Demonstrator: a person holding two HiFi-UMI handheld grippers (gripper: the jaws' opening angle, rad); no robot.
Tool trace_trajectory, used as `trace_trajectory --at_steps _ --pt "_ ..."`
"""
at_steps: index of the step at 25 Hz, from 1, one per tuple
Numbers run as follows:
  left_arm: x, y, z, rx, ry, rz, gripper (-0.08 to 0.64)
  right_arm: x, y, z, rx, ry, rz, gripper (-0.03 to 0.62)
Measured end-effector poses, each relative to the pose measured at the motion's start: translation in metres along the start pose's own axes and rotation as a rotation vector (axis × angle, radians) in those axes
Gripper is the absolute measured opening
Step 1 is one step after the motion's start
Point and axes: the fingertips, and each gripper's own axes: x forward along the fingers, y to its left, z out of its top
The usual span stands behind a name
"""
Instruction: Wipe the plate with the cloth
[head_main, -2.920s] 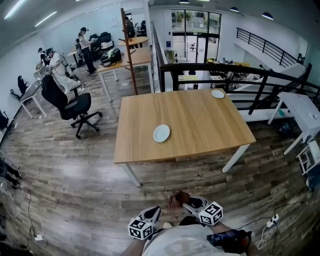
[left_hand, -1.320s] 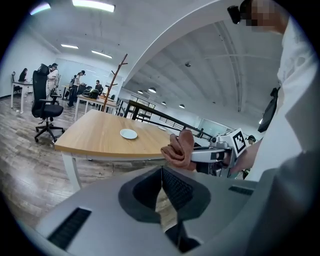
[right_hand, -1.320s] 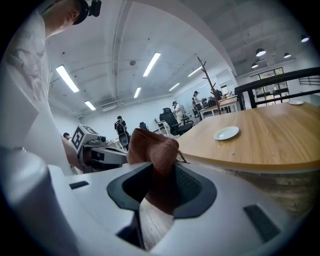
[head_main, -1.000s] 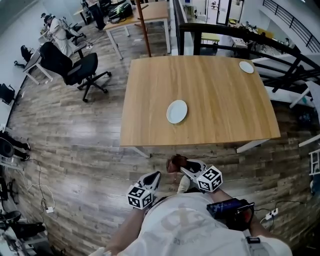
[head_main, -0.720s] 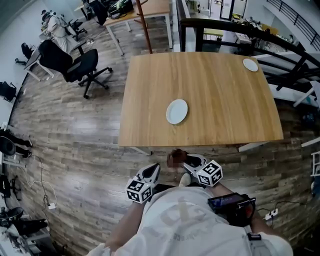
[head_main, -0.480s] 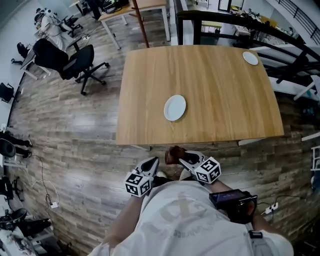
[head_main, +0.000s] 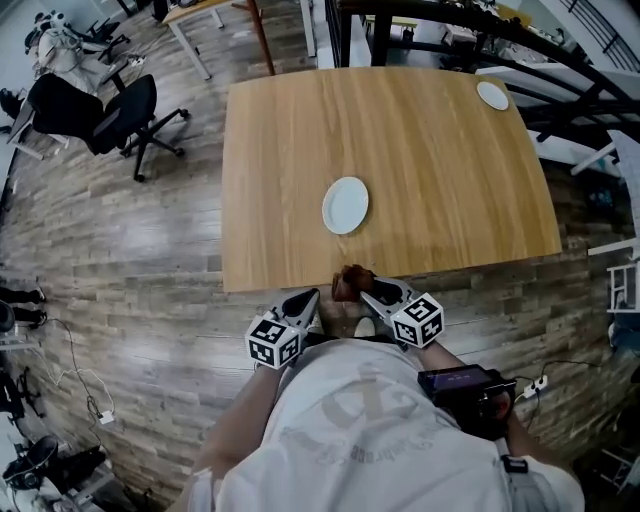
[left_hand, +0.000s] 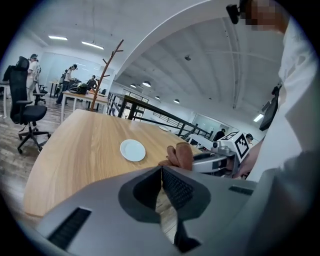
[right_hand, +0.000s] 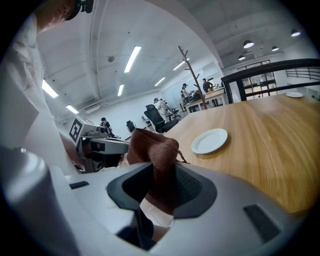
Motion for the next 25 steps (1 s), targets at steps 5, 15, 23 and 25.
trace_trajectory --at_steps 5,15,23,25 --pt "0.006 0.037 0.023 0.024 0.011 -0.071 0.012 0.03 -0.015 0.022 0.015 -0.011 -0.091 0.127" --pt "0.001 0.101 0.037 0.029 0.047 -0.149 0.014 0.062 -0.037 0.047 0.056 -0.009 -0.248 0.127" --pt "0.005 0.122 0.046 0.005 0.062 -0.16 0.012 0.078 -0.052 0.053 0.088 0.026 -0.289 0.127" --pt "0.006 0.13 0.054 0.002 0.058 -0.145 0.012 0.086 -0.058 0.057 0.09 0.033 -0.283 0.127"
